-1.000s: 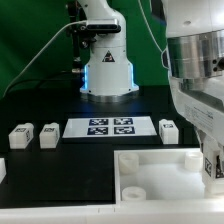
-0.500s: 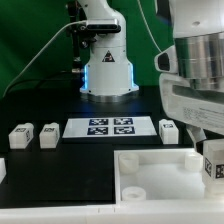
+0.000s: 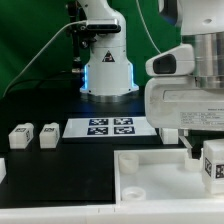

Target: Assemble one leg

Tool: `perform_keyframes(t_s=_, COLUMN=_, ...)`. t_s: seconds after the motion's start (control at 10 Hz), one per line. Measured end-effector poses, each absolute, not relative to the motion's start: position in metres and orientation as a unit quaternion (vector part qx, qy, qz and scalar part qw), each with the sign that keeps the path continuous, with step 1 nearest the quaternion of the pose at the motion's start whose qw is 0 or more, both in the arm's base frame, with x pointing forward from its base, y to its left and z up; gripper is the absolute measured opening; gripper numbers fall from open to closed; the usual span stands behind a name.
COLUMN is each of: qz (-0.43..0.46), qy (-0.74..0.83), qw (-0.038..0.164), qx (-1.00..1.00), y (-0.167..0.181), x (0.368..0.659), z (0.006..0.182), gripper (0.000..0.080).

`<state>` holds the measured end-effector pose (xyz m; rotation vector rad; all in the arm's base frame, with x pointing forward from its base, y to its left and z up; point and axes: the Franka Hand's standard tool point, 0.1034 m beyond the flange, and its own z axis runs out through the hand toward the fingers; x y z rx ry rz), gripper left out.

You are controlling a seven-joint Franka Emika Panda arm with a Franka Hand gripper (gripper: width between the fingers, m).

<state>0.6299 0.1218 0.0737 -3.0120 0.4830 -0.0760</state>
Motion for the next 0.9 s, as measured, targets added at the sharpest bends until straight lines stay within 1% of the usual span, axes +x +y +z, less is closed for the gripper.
perform_keyframes(t_s=0.1, qz=-0.032, qy=0.089, qw=0.036, qx=-0.995, y=0.1181, x=0.6364, z=0.0773, gripper=0.0649)
perform_keyframes(t_s=0.2, qz=-0.038, qy=0.057, qw=0.03, qx=-0.997, y=0.1192, x=0.6385, z=0.0791, gripper=0.0649)
perform_keyframes(t_s=0.3, qz=-0.037, qy=0.062, qw=0.031, qx=-0.997, y=0.1196, x=0.6382, z=0.0786, gripper=0.0649)
perform_keyframes(t_s=0.4, qz=-0.037, qy=0.063, qw=0.031, qx=-0.997, y=0.1191, x=0.6383, z=0.0786, gripper=0.0555)
perform_keyframes(t_s=0.5, qz=-0.036, qy=0.078, qw=0.033, qx=-0.996, y=0.1197, x=0.6382, z=0.0785, gripper=0.0555)
perform_keyframes(t_s=0.6, qz=-0.033, qy=0.151, qw=0.039, qx=-0.987, y=0.1213, x=0.6379, z=0.0785, gripper=0.0345)
perform_keyframes(t_s=0.7, qz=-0.029, qy=0.205, qw=0.038, qx=-0.978, y=0.1172, x=0.6369, z=0.0771, gripper=0.0299)
perform_keyframes(t_s=0.9, qz=-0.024, qy=0.32, qw=0.041, qx=-0.946, y=0.1151, x=0.6366, z=0.0762, gripper=0.0299)
